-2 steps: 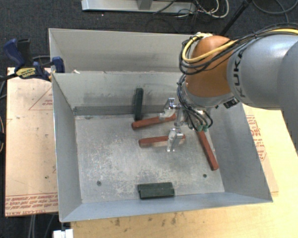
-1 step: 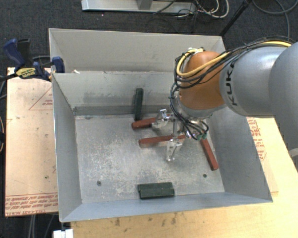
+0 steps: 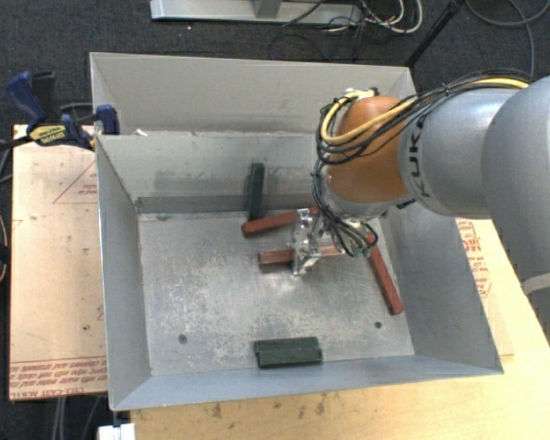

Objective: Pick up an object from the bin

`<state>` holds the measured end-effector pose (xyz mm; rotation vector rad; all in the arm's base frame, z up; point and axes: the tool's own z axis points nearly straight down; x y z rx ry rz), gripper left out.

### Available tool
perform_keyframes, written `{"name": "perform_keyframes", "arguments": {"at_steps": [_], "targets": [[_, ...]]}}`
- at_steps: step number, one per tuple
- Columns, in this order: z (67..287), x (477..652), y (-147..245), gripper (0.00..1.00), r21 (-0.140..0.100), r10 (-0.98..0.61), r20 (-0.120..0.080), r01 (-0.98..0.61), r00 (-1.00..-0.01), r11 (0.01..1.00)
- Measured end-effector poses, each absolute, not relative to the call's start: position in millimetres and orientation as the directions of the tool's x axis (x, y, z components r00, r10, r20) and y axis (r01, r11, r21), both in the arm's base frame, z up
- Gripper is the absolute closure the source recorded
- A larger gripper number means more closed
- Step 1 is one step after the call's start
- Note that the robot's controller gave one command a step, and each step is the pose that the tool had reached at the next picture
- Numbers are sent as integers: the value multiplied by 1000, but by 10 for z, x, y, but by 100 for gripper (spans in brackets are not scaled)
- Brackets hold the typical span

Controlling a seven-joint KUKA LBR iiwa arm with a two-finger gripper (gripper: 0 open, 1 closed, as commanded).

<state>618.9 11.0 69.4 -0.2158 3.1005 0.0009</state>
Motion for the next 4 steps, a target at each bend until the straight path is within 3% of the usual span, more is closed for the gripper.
{"name": "perform_keyframes", "arguments": {"at_steps": [2, 3, 4], "targets": [[748, 6171, 110, 100, 0, -111, -26, -111, -993, 994], [910, 6140, 112, 100, 0, -118, -7, -118, -993, 993], [1069, 6137, 113, 100, 0, -119, -4, -119, -993, 993]]}}
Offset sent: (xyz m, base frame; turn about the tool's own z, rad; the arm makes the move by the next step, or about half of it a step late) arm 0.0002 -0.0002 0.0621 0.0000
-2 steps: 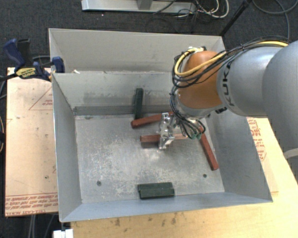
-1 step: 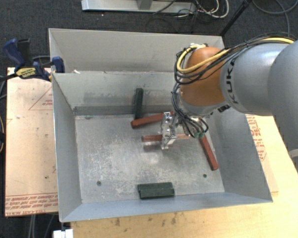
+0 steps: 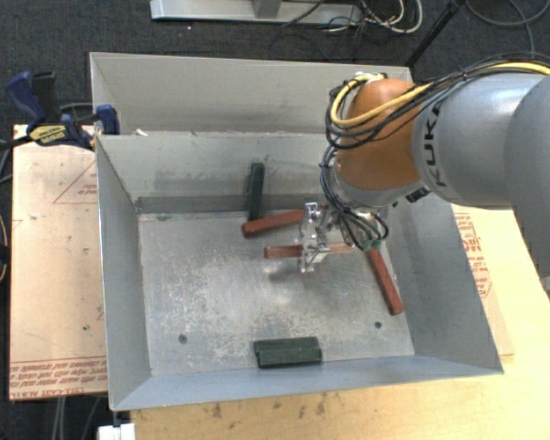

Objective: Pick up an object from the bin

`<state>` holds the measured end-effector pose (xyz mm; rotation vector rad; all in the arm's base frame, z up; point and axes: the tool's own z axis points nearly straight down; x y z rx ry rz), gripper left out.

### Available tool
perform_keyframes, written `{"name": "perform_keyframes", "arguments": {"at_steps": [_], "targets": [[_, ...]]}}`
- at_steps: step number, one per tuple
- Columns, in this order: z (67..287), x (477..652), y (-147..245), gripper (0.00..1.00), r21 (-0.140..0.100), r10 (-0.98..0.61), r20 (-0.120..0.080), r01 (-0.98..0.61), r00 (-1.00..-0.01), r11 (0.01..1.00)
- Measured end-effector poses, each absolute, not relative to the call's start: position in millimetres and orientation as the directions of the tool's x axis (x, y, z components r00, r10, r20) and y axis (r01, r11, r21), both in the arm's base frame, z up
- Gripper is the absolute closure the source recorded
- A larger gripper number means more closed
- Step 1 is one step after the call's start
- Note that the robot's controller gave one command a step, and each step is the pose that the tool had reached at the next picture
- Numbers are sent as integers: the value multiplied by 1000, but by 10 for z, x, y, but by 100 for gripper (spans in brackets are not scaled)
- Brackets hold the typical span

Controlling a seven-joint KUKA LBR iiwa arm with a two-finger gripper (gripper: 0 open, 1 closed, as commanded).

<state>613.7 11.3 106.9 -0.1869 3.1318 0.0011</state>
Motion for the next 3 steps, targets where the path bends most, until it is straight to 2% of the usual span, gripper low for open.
{"name": "perform_keyframes", "arguments": {"at_steps": [3], "targets": [[1336, 6136, 117, 100, 1, -119, -2, -119, -993, 993]]}}
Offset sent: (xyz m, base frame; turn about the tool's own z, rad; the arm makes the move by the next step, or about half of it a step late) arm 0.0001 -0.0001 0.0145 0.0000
